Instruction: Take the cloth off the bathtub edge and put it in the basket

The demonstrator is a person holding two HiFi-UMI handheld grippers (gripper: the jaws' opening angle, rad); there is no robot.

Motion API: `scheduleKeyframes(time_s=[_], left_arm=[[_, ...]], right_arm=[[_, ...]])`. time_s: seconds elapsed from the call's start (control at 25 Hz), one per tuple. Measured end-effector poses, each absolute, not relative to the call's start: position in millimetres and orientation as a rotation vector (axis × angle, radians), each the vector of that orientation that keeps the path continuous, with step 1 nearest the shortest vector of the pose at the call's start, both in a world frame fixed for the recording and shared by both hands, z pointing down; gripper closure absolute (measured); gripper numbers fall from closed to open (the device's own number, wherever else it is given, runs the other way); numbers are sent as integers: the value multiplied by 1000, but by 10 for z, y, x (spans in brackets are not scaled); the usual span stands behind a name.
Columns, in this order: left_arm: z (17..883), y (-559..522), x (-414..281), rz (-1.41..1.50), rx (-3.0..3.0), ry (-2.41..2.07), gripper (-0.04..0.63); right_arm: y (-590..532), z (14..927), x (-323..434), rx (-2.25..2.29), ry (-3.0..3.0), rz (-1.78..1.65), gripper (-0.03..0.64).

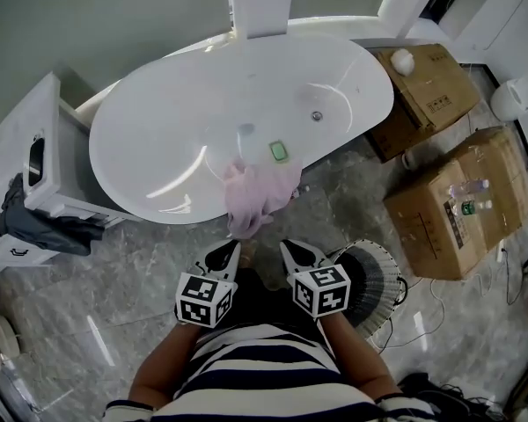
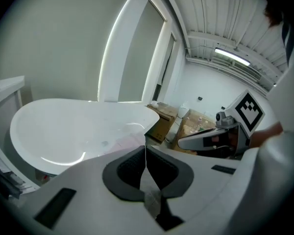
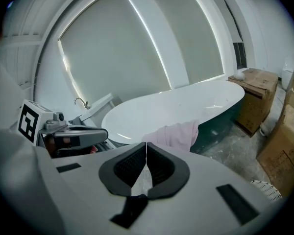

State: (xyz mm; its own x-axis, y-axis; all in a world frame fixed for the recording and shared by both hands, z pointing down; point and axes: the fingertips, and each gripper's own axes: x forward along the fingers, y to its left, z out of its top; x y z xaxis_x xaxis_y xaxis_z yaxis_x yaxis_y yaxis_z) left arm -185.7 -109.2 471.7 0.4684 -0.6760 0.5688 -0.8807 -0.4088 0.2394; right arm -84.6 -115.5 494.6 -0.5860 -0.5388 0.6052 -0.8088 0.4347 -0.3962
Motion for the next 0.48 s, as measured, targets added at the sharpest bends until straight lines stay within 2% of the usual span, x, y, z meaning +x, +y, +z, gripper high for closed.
scheduleKeyframes(time_s=[0.48], left_arm=[[5116,-1726,-1991,650,2204,-1144,575]], right_arm=[[-1742,5353,-1017,1184,-2236,1051,589]])
